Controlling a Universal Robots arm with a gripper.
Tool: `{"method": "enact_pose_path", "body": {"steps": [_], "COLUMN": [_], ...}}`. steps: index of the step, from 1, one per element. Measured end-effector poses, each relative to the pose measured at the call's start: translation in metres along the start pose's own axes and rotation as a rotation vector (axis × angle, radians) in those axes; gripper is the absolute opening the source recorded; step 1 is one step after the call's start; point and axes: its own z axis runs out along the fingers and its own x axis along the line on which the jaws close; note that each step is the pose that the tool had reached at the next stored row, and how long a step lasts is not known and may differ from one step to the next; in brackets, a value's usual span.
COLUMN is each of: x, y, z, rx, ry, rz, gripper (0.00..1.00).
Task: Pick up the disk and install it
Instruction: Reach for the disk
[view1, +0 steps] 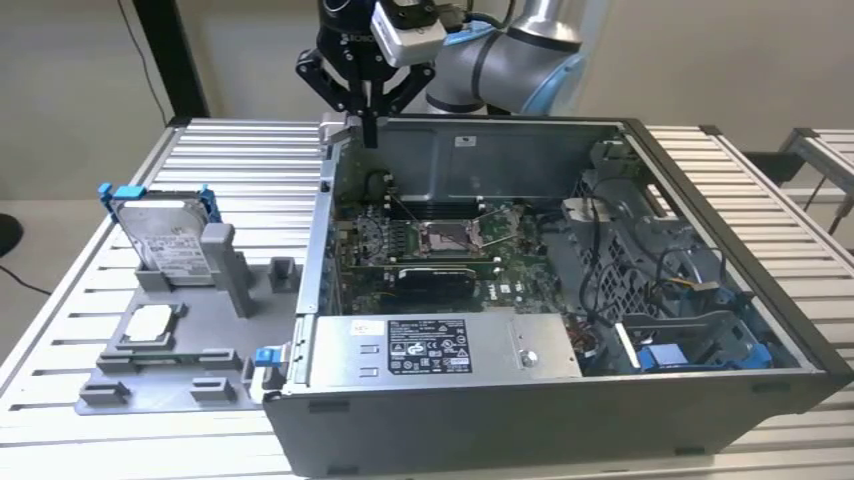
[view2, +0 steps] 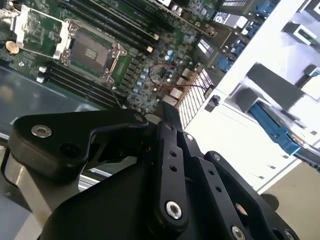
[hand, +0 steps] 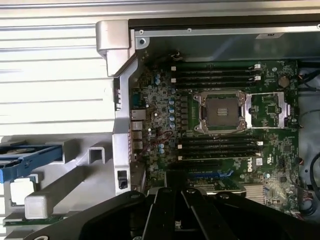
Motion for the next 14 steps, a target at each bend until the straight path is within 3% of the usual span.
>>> {"method": "enact_pose_path", "body": {"steps": [4, 14], "x": [0.0102, 0.0441], "y": [-0.0005, -0.004], "z": [-0.0001, -0.0007], "rx": [-0.0003, -0.0007], "ry": [0.0004, 0.0008], "rz": [-0.01, -0.019], "gripper": [0.0, 0.0]}}
